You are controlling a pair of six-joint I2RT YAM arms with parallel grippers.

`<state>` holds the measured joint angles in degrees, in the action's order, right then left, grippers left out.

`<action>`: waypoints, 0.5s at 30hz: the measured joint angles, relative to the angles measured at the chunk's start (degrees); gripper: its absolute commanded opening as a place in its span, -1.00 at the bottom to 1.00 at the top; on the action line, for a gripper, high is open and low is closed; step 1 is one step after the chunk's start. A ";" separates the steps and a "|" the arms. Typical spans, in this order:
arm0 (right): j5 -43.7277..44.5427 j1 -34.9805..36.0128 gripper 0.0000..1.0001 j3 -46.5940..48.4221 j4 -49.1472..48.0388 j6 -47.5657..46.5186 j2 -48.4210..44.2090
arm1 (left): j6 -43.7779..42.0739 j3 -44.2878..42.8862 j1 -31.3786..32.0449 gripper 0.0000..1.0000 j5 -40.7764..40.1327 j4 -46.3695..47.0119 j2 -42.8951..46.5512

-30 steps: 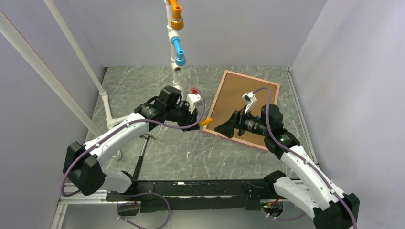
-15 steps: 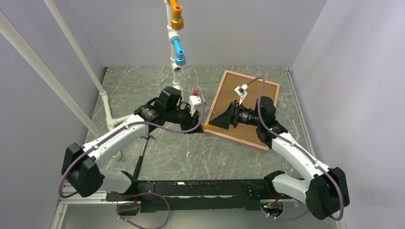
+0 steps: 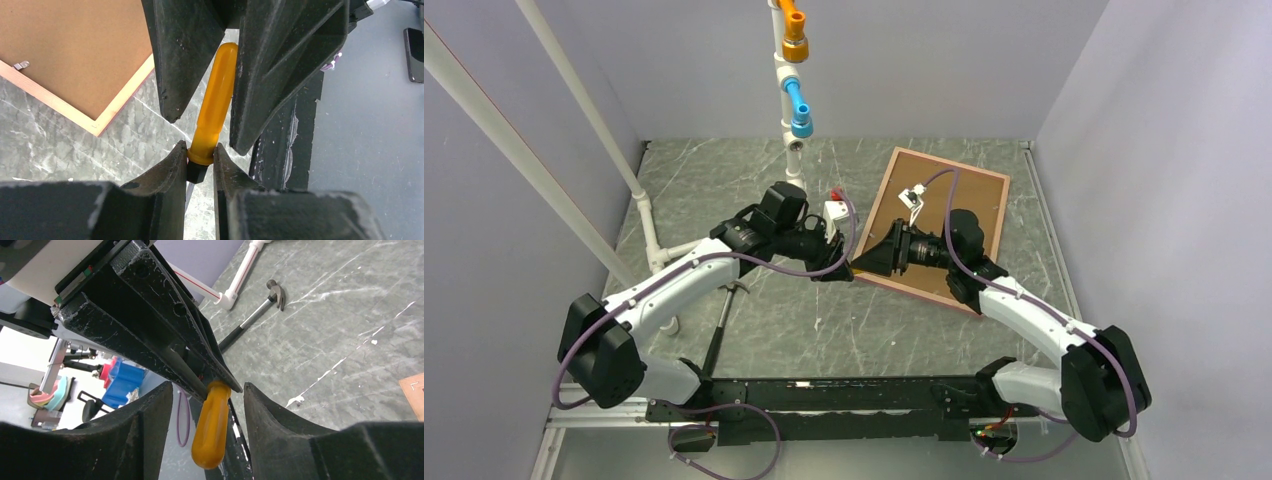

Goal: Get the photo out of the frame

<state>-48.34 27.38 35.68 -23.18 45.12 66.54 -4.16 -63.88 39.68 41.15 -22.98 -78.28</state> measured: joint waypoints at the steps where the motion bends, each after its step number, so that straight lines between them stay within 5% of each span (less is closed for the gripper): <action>1: 0.02 0.24 0.11 -0.02 -0.52 0.11 0.24 | 0.22 0.00 0.00 -1.00 0.04 0.00 -0.11; 9: 0.70 1.57 -0.06 -0.13 -0.85 -0.15 1.49 | 0.57 0.00 0.00 -1.00 0.07 -0.04 -0.39; 15: 2.05 1.46 -1.00 -0.37 -0.37 -1.49 1.33 | 1.03 0.00 -0.28 -1.00 0.28 -0.37 -0.59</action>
<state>-46.28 28.84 35.31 -23.55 43.64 67.88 -3.14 -63.88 39.40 41.43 -23.35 -78.87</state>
